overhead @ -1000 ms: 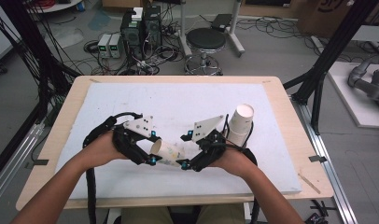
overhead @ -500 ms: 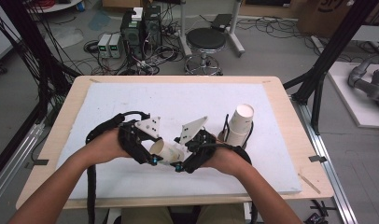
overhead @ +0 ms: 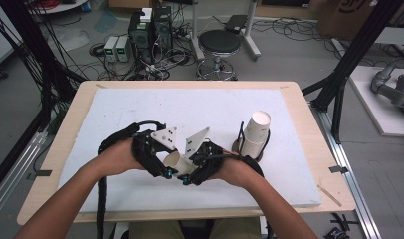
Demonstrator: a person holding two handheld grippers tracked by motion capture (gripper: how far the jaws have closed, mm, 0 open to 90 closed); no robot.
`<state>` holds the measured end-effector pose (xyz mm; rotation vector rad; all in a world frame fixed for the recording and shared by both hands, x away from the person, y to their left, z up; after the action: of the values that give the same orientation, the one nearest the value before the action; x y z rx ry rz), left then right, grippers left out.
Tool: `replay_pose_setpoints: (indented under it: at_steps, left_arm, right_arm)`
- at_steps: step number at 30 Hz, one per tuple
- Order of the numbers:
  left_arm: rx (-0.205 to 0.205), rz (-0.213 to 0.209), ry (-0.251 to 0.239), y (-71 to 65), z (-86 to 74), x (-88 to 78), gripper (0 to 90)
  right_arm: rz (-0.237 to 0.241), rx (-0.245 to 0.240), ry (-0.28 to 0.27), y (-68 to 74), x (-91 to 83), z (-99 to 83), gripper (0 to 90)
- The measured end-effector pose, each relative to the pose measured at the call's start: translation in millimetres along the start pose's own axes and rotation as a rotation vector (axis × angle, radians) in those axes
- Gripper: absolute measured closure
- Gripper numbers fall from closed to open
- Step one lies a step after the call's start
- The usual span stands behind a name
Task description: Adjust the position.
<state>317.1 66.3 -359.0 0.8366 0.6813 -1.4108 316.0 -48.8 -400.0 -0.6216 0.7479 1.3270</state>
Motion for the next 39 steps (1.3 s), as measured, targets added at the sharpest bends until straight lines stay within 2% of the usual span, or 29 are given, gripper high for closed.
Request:
replay_pose_setpoints:
  at_steps: [5,7,9,13,17,24,31,35,39]
  left_arm:
    - [-0.001,0.022,-0.024,0.7,1.1,-0.2,30.9]
    - [-0.014,0.031,-0.037,1.4,-0.2,-1.1,25.2]
    - [-0.031,0.03,-0.061,1.8,-2.7,-4.0,23.9]
    - [-0.068,0.047,-0.14,3.8,-10.6,-11.6,22.0]
    - [-0.12,0.071,-0.225,4.8,-20.5,-16.0,21.3]
    - [-0.204,0.125,-0.38,6.3,-35.9,-19.8,21.0]
    - [-0.289,0.235,-0.529,6.8,-58.1,-14.9,20.1]
    - [-0.332,0.304,-0.59,7.6,-73.5,-10.4,19.3]
    - [-0.372,0.357,-0.631,6.9,-87.2,-5.6,19.3]
  right_arm:
    - [0.0,-0.001,-0.013,-1.9,-1.5,-0.4,37.2]
    - [-0.003,0.001,-0.006,-3.7,-1.8,-2.8,37.4]
    - [-0.004,0.015,0.007,-5.3,-2.6,-7.3,37.6]
    - [-0.011,0.048,0.008,-10.1,-7.4,-18.8,37.7]
    - [-0.025,0.085,-0.021,-14.7,-16.0,-30.9,37.7]
    - [-0.074,0.124,-0.122,-19.9,-33.3,-48.3,37.1]
    - [-0.123,0.179,-0.268,-18.6,-46.9,-68.6,35.9]
    - [-0.161,0.203,-0.35,-17.3,-52.1,-77.8,35.7]
    - [-0.19,0.215,-0.4,-16.1,-53.2,-86.6,35.7]
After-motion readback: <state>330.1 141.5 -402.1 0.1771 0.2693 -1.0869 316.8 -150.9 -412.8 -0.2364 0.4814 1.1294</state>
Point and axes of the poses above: each handheld gripper's, and its own axes: x roughly forward along the jaws, z roughly out of its top, y roughly to its left, the point moved 6 cm from there along x, roughly forward along the jaws, and after that the axes turned 6 degrees about x, right-handed, at the moved point
